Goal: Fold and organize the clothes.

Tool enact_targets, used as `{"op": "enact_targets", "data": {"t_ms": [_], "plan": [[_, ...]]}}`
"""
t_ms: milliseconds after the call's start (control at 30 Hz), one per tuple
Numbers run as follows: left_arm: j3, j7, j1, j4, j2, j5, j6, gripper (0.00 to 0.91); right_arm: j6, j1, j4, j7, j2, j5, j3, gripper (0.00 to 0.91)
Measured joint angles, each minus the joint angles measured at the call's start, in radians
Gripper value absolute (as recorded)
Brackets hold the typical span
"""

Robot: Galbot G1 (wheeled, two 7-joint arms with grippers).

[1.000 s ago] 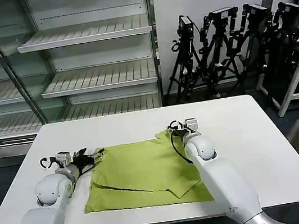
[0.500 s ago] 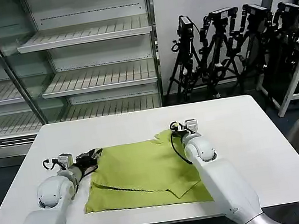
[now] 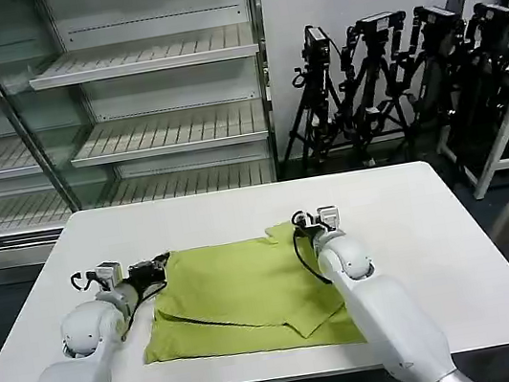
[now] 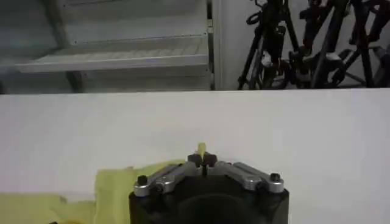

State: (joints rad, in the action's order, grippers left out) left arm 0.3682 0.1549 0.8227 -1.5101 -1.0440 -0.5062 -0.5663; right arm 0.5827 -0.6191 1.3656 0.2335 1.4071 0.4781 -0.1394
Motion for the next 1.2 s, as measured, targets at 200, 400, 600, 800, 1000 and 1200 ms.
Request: {"op": "enact_targets", "data": {"t_ms": [200, 400, 600, 800, 1000, 1200], "plan": [[0.026, -0.018, 0.039, -0.058, 0.02, -0.033, 0.009, 0.02, 0.002, -0.066, 0.127, 0.006, -0.051, 0.025, -0.018, 0.0], [0.054, -0.032, 0.105, -0.137, 0.021, -0.05, 0.024, 0.02, 0.0, -0.148, 0.252, 0.001, -0.096, 0.04, -0.045, 0.0], [0.087, -0.038, 0.187, -0.216, 0.026, -0.062, 0.036, 0.02, -0.002, -0.239, 0.358, -0.009, -0.132, 0.051, -0.071, 0.0], [0.11, -0.047, 0.255, -0.282, 0.027, -0.066, 0.043, 0.01, -0.005, -0.326, 0.458, -0.022, -0.168, 0.052, -0.091, 0.0], [0.13, -0.055, 0.315, -0.347, 0.016, -0.055, 0.05, 0.02, -0.016, -0.401, 0.541, -0.031, -0.182, 0.03, -0.098, 0.0], [0.146, -0.066, 0.366, -0.39, 0.015, -0.028, 0.048, 0.02, -0.021, -0.454, 0.59, -0.03, -0.189, -0.007, -0.104, 0.0]]}}
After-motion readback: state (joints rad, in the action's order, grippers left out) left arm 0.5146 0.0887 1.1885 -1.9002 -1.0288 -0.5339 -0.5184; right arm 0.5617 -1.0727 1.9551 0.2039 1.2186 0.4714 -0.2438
